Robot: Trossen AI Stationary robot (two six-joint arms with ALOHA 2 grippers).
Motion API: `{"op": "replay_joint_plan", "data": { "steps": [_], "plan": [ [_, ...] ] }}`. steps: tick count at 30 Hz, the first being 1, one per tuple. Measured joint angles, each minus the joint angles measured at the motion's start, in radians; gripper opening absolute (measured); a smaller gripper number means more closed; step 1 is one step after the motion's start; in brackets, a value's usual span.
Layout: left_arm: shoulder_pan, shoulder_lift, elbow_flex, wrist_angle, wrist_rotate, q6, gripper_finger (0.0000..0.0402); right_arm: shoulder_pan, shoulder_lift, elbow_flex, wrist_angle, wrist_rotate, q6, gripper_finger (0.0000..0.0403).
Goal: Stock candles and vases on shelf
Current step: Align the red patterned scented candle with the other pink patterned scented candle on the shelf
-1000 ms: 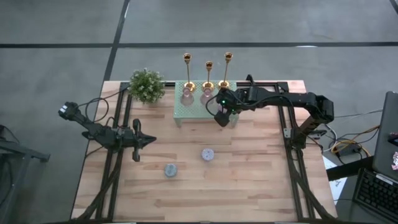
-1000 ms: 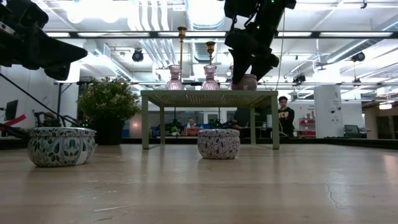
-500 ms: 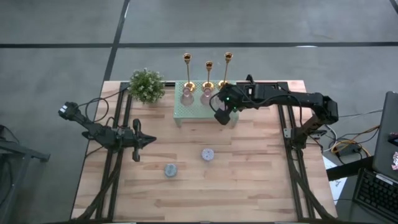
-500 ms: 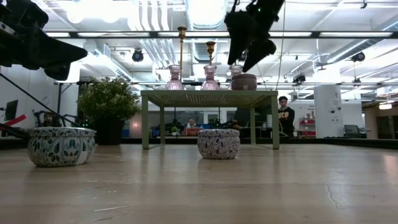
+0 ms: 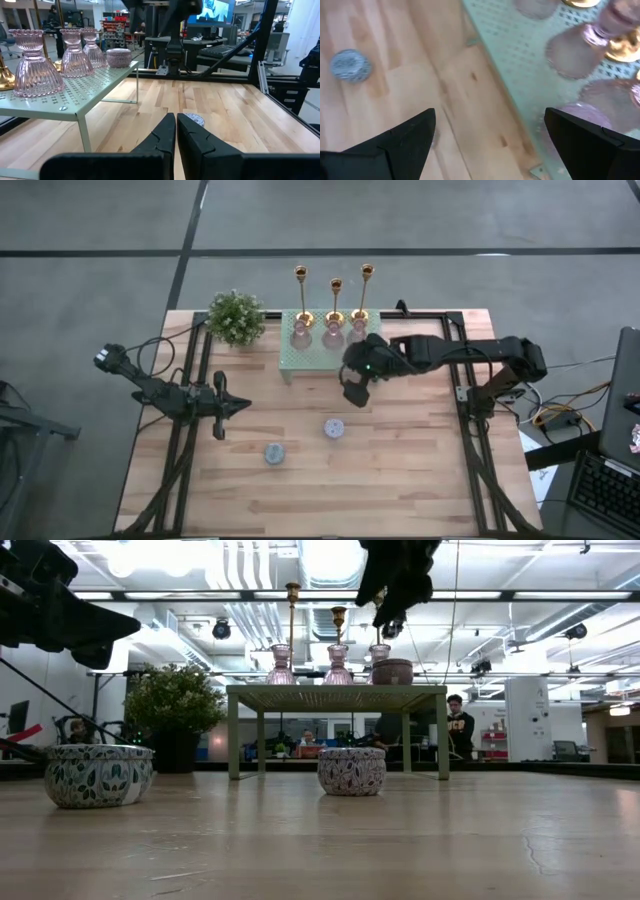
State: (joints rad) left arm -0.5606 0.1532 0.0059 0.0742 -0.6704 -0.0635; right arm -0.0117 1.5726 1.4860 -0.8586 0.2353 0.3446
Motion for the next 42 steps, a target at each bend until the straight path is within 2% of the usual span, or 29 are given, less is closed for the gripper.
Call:
{"op": "replay_joint_plan", "data": {
  "steps": [9, 22, 27, 36, 42],
  "plan": [
    [0.0, 0.0, 0.0, 0.0, 0.0, 0.0, 0.0021, 0.113, 0.0, 0.0, 0.064, 0.001, -0.069, 0.0368],
    [0.0, 0.0, 0.0, 0.0, 0.0, 0.0, 0.0021, 0.213, 0.019, -0.059, 0.188, -0.005, -0.23, 0.0368],
    [0.0, 0.001, 0.0, 0.001, 0.0, 0.0, 0.0021, 0.219, 0.081, -0.078, 0.201, -0.02, -0.202, 0.0368],
    [0.0, 0.003, 0.0, 0.0, 0.0, 0.0, 0.0021, 0.224, 0.214, -0.086, 0.234, -0.13, -0.237, 0.0368],
    [0.0, 0.003, 0.0, 0.0, 0.0, 0.0, 0.0021, 0.224, 0.298, -0.086, 0.246, -0.134, -0.255, 0.0368]
  ]
}}
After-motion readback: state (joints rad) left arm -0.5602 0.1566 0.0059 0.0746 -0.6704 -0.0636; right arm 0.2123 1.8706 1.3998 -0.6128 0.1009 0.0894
